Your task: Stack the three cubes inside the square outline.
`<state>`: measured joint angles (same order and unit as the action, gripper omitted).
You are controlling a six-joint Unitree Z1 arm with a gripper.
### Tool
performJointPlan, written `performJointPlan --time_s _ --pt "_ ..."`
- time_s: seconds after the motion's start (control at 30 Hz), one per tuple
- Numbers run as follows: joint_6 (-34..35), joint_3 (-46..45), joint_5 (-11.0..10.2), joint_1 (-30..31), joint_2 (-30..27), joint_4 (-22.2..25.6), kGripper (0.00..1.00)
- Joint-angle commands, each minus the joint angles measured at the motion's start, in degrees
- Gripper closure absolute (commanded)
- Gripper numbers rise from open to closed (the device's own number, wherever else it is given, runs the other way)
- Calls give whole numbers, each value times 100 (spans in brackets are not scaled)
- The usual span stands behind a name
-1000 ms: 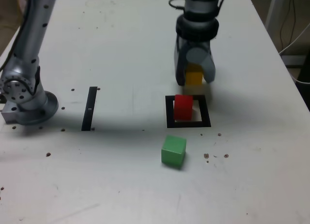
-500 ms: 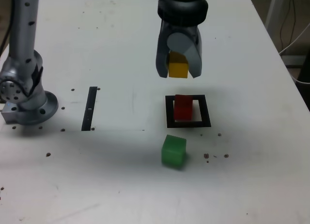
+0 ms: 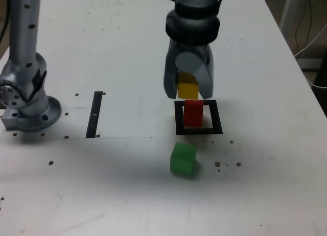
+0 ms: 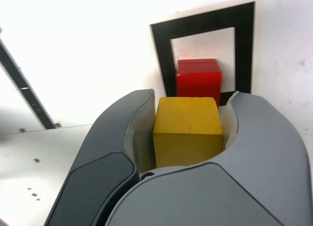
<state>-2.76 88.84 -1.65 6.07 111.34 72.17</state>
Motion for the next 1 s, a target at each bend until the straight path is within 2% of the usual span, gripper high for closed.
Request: performJointPlan --time_s 0.0,0.6,0.97 --pt "12 -27 34 -1 106 -75 74" --pt "-23 -113 16 -14 370 -377 74" --pt "-72 -114 0 -77 380 -330 65"
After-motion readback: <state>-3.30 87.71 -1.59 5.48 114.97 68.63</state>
